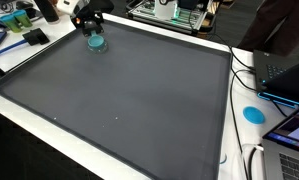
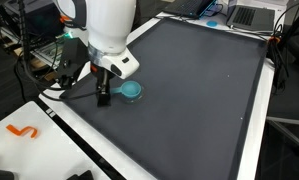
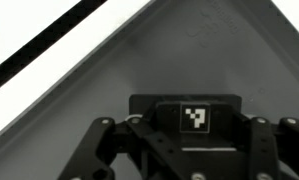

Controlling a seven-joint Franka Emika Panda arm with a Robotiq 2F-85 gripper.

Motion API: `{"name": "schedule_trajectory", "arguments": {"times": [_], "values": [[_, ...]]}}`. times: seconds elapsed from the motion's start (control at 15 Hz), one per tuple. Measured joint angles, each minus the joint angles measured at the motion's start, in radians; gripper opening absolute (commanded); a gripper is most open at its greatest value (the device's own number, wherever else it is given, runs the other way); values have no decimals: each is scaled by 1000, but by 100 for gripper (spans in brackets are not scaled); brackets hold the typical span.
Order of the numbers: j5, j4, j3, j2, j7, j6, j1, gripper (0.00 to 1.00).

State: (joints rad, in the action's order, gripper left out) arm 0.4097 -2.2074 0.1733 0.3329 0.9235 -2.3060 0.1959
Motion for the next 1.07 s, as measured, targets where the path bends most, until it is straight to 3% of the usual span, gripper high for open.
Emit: {"name": "schedule_trajectory", "arguments": {"times": [1.07], "values": [[39, 12, -6, 19, 0, 14, -15, 28]]}}
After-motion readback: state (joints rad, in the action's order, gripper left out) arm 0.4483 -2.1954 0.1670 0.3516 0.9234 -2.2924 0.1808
